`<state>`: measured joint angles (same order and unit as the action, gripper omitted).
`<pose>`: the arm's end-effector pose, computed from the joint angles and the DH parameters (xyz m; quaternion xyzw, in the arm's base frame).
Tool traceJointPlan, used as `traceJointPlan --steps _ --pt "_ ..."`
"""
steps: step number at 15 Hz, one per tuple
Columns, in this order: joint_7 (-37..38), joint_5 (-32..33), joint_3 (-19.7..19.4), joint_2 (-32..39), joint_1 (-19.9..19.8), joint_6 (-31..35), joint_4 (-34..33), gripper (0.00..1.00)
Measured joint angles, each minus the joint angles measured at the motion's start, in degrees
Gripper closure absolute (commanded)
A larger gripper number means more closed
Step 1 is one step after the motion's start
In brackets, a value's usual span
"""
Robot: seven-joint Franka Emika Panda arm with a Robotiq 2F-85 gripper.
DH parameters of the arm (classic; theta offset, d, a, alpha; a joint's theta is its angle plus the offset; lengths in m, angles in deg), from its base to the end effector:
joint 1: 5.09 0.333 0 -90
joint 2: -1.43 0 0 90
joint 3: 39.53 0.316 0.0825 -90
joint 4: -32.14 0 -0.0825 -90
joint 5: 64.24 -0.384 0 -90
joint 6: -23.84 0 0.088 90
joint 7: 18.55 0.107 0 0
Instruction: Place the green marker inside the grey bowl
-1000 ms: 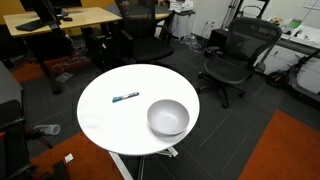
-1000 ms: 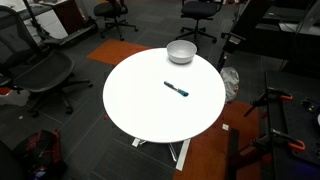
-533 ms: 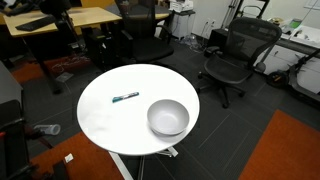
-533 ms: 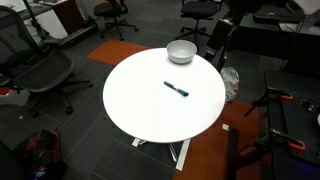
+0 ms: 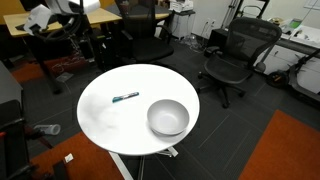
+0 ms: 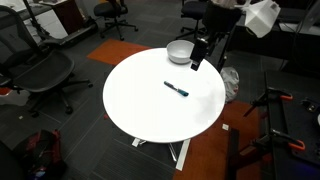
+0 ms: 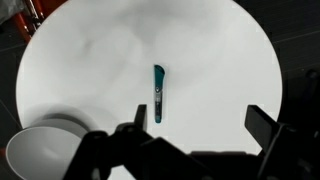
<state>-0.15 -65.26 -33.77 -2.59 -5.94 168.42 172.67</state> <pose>0.4847 0.0414 0.3384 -0.9898 0.1239 -0.0683 0.0163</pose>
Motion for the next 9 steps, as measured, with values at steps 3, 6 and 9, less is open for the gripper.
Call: traceJointPlan --steps 3,6,9 --pt "0.14 1.33 -0.83 4.43 0.02 0.31 -2.59 0.0" --pt "0.13 2.09 -1.49 8.73 0.11 0.38 -5.47 0.0" --pt "0.13 2.17 -2.24 12.8 0.87 0.95 -8.09 0.0"
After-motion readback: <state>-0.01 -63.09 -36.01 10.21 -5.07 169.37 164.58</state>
